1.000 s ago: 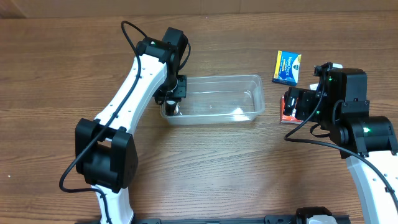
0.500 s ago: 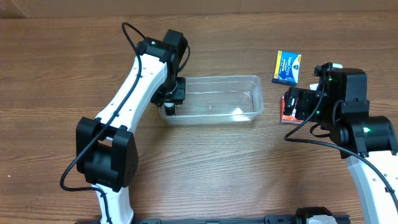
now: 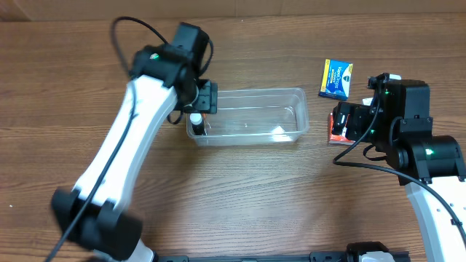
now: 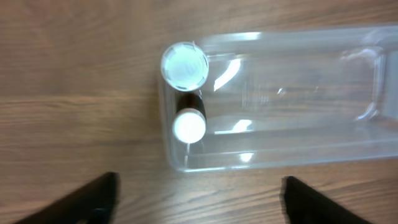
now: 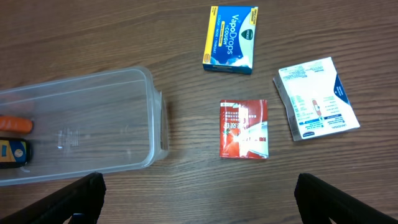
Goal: Pack container
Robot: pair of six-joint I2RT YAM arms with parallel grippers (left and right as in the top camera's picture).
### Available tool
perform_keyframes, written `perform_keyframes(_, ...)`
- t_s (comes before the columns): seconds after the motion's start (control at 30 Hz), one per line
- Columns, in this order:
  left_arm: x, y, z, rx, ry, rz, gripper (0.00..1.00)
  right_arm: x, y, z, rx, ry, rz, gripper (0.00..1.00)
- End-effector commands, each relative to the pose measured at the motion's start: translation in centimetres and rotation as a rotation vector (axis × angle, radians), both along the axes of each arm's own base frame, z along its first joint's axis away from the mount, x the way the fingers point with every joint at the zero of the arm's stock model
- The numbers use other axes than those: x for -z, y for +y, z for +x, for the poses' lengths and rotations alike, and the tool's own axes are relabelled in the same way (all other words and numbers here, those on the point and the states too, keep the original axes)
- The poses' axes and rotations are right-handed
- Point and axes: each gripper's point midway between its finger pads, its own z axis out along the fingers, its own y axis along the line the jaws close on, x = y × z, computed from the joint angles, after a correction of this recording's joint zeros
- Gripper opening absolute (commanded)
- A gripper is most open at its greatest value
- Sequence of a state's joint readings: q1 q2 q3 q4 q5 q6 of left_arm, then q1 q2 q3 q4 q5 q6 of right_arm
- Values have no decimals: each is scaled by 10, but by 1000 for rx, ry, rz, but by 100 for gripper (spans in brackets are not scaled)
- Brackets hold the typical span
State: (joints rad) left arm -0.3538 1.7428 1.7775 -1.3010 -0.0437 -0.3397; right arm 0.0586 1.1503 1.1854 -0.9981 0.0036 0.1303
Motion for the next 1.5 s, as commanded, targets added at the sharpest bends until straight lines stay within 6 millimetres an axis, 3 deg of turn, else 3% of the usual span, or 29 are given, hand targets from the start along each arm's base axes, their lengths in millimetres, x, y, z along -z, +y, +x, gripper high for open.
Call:
perform_keyframes(0.0, -71, 26, -7, -58, -227, 33, 100, -43, -5, 9, 23, -102, -14, 100)
perform_keyframes(0.2, -129, 54, -42, -150, -385, -23, 100, -98, -18, 36, 80, -177, -71, 100)
perform_keyframes(0.33, -144, 72, -68, -182, -440, -22, 100, -113, -21, 72, 90, -162, -73, 100)
perform_keyframes(0.4, -144, 82, -75, -206, -452, -13, 100, -110, -25, 92, 100, -134, -77, 100)
perform_keyframes(0.53, -125, 99, -76, -262, -409, -10, 100, -77, -33, 129, 108, -43, -83, 100)
perform_keyframes(0.83, -85, 124, -57, -327, -333, -97, 100, 33, -44, 175, 90, 175, -62, 100)
perform_keyframes(1.1, -70, 125, -51, -327, -284, -84, 100, 100, -46, 193, 46, 279, -67, 100)
perform_keyframes(1.47, -64, 124, -47, -326, -266, -81, 100, 159, -46, 202, 29, 361, -73, 100)
